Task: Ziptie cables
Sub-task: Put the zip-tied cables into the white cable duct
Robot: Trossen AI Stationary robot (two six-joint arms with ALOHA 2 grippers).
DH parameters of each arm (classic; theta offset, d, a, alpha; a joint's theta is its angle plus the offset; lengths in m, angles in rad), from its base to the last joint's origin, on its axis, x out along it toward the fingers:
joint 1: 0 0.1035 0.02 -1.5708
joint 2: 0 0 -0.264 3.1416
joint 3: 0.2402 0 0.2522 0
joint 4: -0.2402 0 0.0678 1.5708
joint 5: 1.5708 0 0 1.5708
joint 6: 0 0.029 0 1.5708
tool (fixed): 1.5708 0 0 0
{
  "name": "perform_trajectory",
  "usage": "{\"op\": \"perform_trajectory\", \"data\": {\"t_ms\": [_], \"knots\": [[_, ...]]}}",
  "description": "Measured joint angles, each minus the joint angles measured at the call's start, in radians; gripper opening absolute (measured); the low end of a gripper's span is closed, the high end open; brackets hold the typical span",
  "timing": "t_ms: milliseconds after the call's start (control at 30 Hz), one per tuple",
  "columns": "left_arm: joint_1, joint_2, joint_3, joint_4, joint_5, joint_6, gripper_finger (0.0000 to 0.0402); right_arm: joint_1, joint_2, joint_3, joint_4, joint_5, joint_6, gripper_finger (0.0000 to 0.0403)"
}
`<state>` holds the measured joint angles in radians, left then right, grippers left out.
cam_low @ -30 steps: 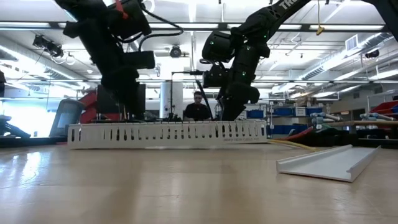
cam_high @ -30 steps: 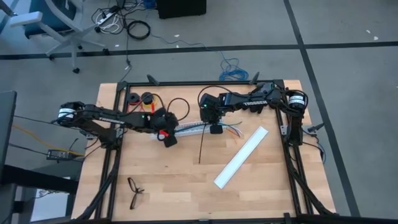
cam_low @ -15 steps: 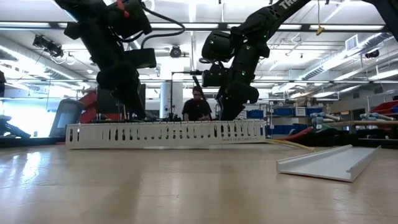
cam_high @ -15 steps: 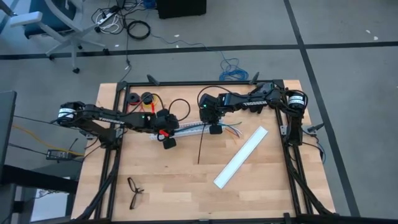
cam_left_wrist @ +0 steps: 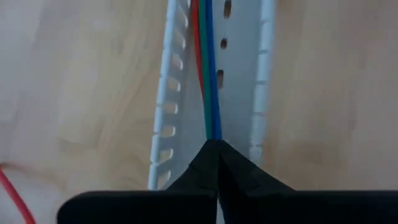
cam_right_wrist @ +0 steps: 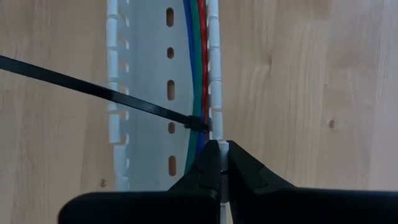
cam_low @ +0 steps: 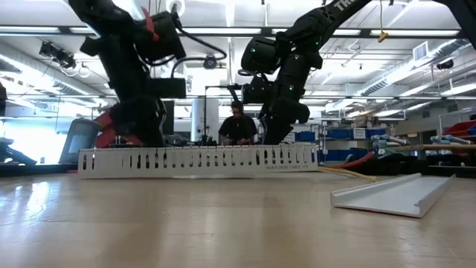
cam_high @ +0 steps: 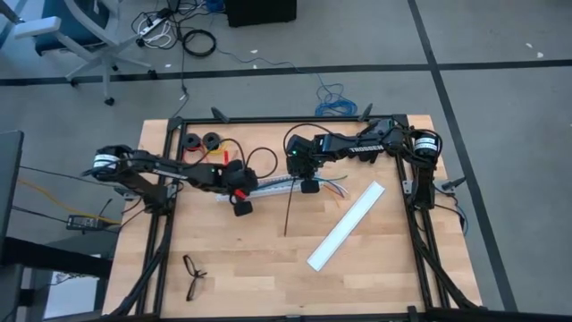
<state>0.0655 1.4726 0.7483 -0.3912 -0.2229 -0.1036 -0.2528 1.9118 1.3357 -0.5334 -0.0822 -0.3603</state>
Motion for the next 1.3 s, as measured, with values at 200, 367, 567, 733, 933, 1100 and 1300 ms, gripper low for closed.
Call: {"op": "perform_trajectory", "data": {"t_ms": [200,367,567,733,933,1100,1300], "knots": [[0.010,0.061,0.000,-0.006,0.013,-0.003,0.0003,0.008,0.000,0.000,-0.002,0.000,0.000,0.0002],[0.010,0.063,0.000,-0.066,0.036,-0.027,0.0003,0.008,0.000,0.000,-0.003,-0.001,0.000,0.0002],[0.005,0.061,0.001,-0.107,0.053,-0.056,0.0002,0.008,0.000,0.000,0.001,-0.005,0.000,0.0002],[0.005,0.033,-0.001,-0.055,0.060,-0.048,0.0002,0.008,0.000,0.000,-0.004,0.000,0.000,0.0002],[0.014,0.001,-0.001,-0.019,0.101,-0.013,0.0002,0.008,0.000,0.000,-0.004,0.000,0.000,0.0002],[0.037,0.030,-0.001,0.053,0.203,0.008,0.0001,0.008,0.000,0.000,-0.001,-0.001,0.000,0.0002],[0.047,0.040,0.000,0.030,0.244,-0.001,0.0001,0.008,0.000,0.000,0.004,-0.003,0.000,0.0002]]}}
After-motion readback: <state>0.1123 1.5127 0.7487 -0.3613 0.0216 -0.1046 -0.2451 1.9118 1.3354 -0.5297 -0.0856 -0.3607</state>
